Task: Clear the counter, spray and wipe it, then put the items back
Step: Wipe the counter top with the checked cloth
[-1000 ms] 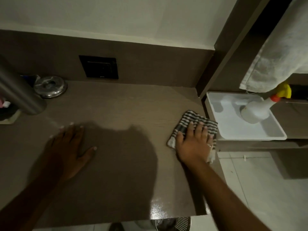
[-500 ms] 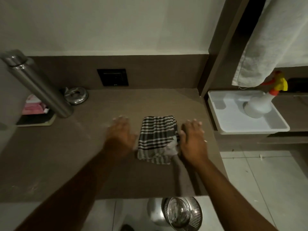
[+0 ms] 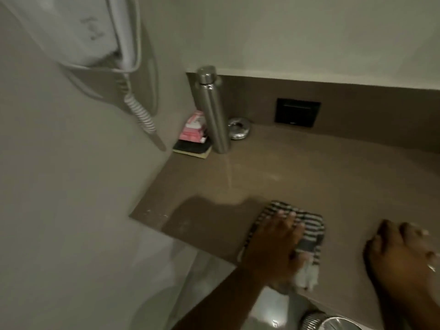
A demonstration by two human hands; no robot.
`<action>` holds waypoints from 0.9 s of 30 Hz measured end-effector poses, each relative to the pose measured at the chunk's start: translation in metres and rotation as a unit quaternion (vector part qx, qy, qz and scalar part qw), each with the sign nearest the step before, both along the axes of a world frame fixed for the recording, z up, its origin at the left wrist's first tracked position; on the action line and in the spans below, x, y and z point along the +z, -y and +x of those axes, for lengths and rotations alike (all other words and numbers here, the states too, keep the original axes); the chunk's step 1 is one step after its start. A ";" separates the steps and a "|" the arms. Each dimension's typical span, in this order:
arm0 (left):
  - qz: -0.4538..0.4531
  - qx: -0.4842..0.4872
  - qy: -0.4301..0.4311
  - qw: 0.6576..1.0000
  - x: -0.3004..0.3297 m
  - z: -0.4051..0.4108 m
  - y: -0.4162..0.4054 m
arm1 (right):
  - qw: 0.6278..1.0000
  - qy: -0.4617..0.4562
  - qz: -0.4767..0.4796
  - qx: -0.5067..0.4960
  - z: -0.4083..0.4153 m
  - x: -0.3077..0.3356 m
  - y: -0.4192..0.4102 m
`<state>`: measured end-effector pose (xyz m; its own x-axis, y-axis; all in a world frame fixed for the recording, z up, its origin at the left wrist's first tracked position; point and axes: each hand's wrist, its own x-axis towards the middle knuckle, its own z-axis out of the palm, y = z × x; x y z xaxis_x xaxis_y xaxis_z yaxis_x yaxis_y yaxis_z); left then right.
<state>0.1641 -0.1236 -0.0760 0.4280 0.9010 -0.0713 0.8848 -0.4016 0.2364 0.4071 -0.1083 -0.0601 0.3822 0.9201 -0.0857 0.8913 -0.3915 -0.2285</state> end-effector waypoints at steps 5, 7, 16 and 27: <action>-0.002 0.195 -0.068 0.978 0.012 -0.188 0.001 | 0.996 0.019 -0.052 0.068 -0.103 -0.012 -0.008; -0.019 0.251 -0.086 0.964 0.016 -0.252 -0.014 | 0.996 0.044 -0.055 0.053 -0.117 -0.020 -0.011; 0.018 0.198 -0.013 0.980 -0.004 -0.161 -0.060 | 0.998 0.043 -0.022 0.047 -0.118 -0.028 -0.013; 0.021 0.049 -0.110 0.992 0.000 -0.320 -0.033 | 0.998 0.048 -0.019 0.042 -0.118 -0.024 -0.009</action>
<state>-0.1562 -0.0901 -0.0760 0.3168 0.9416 -0.1140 0.9483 -0.3170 0.0174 0.2892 -0.0988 -0.0839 0.3117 0.9461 -0.0881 0.9386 -0.3210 -0.1267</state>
